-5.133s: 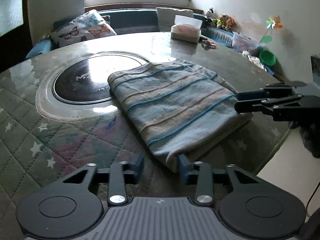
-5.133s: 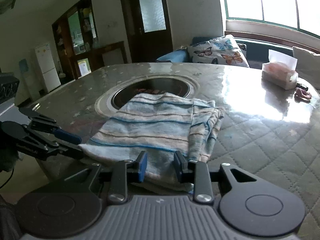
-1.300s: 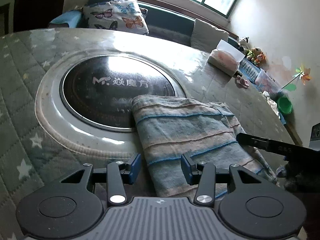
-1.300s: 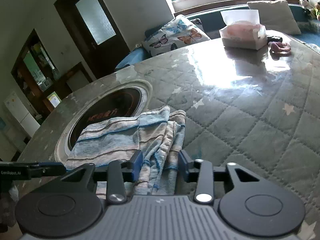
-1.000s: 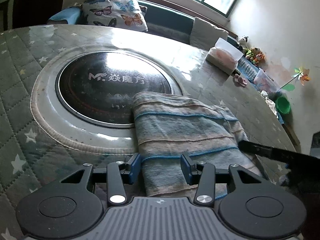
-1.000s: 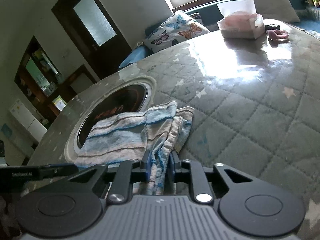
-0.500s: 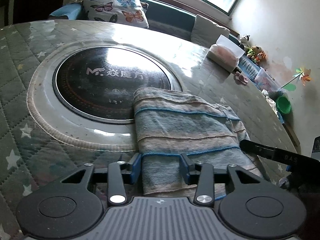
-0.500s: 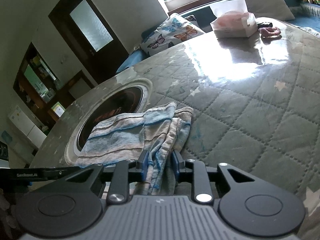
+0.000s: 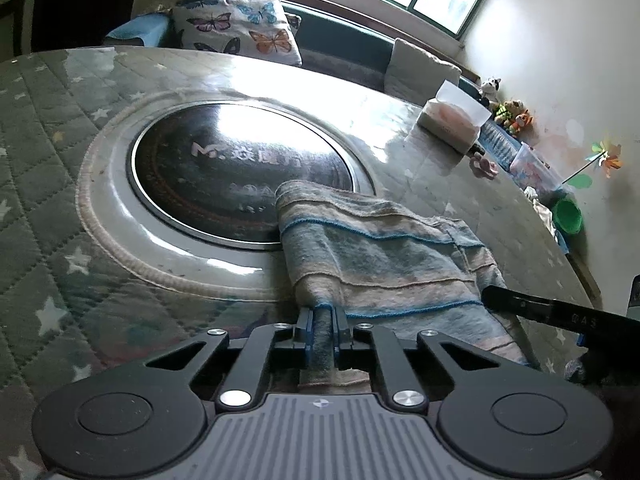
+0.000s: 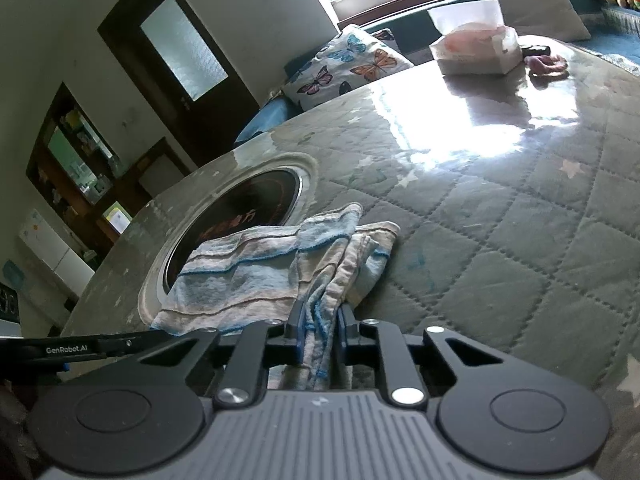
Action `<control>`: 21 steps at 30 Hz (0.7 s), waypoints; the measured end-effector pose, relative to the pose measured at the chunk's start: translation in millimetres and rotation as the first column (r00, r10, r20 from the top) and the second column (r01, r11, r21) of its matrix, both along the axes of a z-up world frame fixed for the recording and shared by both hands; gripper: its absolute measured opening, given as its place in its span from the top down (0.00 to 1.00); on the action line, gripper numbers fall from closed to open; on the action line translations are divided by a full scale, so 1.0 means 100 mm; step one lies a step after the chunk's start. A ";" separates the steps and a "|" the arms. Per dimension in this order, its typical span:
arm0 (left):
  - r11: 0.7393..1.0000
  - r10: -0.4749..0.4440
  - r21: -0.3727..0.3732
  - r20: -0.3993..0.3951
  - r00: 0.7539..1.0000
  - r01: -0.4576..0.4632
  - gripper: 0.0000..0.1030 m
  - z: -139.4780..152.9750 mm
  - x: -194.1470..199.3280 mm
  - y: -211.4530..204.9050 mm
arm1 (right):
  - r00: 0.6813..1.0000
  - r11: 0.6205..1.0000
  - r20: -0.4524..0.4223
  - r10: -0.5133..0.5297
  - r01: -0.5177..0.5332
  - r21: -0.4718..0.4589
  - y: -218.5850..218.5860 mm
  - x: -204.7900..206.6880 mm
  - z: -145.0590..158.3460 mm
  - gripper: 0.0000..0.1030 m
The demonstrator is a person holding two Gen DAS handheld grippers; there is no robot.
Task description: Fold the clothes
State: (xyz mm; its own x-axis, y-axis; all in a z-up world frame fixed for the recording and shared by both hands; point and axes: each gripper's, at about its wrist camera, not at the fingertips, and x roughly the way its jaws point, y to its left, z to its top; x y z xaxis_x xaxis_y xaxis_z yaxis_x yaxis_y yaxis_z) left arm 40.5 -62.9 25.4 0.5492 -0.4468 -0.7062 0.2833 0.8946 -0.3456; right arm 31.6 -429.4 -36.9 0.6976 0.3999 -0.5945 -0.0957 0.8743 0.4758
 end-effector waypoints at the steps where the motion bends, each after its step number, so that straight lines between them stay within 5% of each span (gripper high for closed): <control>1: 1.000 0.005 -0.003 0.003 1.000 -0.004 0.91 0.00 -0.01 0.05 | 1.000 1.000 -0.001 0.007 -0.007 -0.005 0.04 0.01 0.01 0.87; 14: 0.985 0.154 -0.077 0.033 0.987 -0.151 0.92 0.09 -0.06 1.04 | 0.983 0.980 -0.010 0.183 -0.184 -0.071 1.04 0.49 0.25 0.88; 21: 0.955 0.292 -0.073 0.064 0.954 -0.287 0.93 0.22 0.05 1.74 | 0.941 0.937 0.001 0.340 -0.338 -0.085 1.92 0.98 0.35 0.88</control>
